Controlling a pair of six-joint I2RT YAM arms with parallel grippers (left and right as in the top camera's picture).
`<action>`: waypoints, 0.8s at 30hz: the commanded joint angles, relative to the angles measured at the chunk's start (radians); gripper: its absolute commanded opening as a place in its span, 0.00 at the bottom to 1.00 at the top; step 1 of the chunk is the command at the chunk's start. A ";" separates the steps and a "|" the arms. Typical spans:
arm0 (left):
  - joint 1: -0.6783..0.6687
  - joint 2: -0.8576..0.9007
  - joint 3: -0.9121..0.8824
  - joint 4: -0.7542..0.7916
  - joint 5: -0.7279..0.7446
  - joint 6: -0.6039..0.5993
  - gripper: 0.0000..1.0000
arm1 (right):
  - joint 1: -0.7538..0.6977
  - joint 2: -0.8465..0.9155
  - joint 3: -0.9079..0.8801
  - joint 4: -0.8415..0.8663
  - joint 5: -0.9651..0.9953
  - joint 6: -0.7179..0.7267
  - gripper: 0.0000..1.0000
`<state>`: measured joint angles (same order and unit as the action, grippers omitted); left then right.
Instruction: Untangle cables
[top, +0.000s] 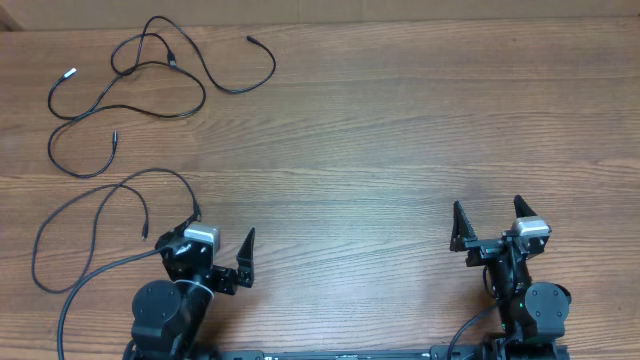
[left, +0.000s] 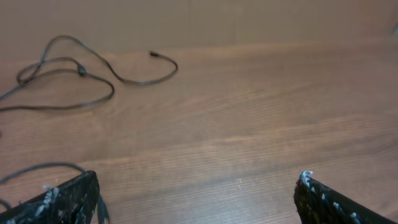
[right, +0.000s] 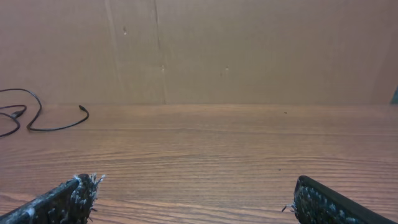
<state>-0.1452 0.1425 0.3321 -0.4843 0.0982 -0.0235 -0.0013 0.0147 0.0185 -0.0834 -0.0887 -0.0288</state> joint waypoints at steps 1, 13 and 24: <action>0.056 -0.068 -0.071 0.061 0.073 0.022 1.00 | -0.005 -0.012 -0.010 0.003 0.009 0.005 1.00; 0.080 -0.139 -0.234 0.373 0.087 0.023 0.99 | -0.005 -0.012 -0.010 0.003 0.009 0.005 1.00; 0.080 -0.139 -0.327 0.554 -0.002 -0.006 1.00 | -0.005 -0.012 -0.010 0.003 0.009 0.005 1.00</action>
<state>-0.0700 0.0151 0.0132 0.0753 0.1532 -0.0227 -0.0013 0.0147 0.0185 -0.0841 -0.0887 -0.0284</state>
